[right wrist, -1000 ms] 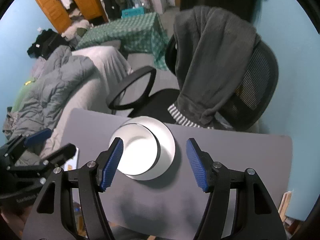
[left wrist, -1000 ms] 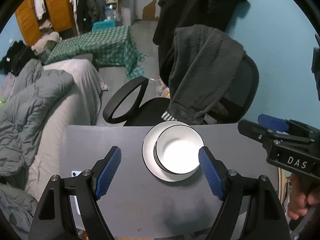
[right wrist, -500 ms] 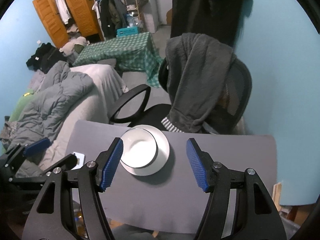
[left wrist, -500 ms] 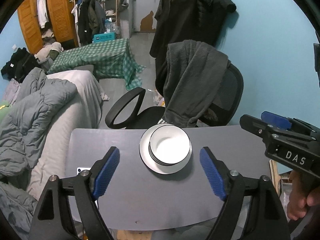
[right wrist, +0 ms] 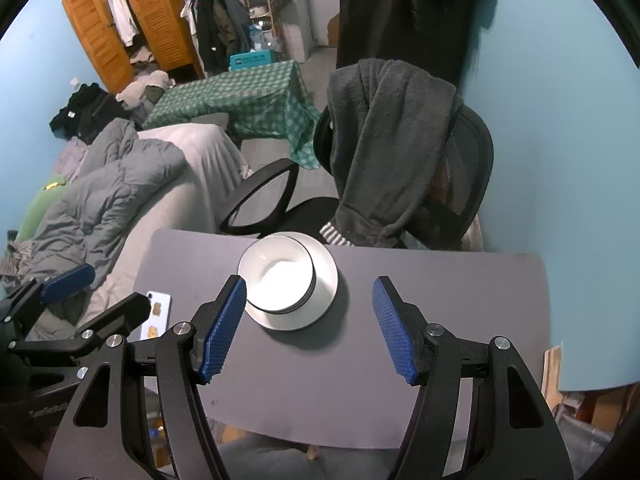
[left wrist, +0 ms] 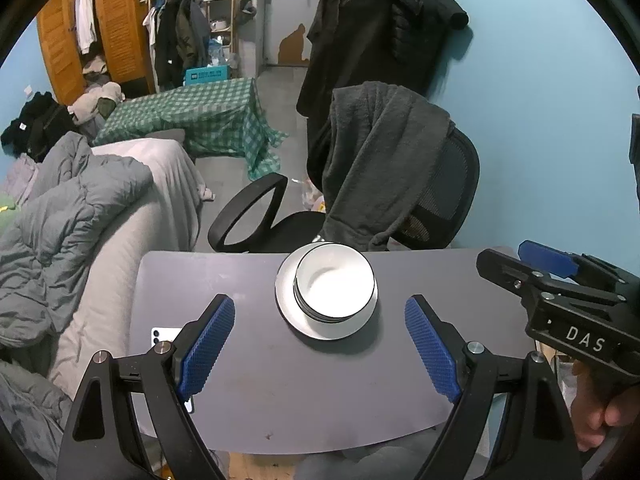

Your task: Organize plates and bowls

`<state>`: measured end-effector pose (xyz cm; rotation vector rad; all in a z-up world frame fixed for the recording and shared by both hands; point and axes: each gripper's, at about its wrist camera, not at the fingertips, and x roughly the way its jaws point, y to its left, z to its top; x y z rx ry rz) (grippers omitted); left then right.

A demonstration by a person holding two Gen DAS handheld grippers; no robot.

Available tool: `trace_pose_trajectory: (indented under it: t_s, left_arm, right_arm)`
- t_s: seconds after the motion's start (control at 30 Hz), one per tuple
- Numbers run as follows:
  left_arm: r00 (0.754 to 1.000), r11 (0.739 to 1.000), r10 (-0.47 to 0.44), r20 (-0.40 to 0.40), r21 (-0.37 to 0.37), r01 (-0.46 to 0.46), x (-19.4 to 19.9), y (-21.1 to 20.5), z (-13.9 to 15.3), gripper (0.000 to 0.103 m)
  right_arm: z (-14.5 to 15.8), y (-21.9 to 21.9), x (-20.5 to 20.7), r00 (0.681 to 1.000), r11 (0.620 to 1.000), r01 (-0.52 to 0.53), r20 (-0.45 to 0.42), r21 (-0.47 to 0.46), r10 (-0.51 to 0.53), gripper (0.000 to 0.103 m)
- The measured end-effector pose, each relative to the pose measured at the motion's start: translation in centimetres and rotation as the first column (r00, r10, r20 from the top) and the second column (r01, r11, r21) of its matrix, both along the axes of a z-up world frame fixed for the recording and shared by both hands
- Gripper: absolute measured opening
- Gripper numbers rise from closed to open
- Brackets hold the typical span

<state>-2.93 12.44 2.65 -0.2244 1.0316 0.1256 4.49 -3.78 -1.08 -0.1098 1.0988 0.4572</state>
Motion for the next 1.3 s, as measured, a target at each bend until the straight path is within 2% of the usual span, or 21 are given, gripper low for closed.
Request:
trace_pose_trajectory:
  t_s: [0.67, 1.3]
  left_arm:
    - [1.000, 0.999, 0.006, -0.011, -0.047, -0.007, -0.6, 0.7, 0.0, 0.088]
    - [1.000, 0.999, 0.004, -0.007, -0.034, -0.004, -0.8, 0.8, -0.1, 0.088]
  right_arm:
    - [0.3, 0.5, -0.7, 1.000, 1.000, -0.002, 0.007, 0.003, 0.002, 0.064]
    - [0.4, 0.9, -1.1, 1.000, 1.000, 0.000, 0.001, 0.001, 0.000, 0.064]
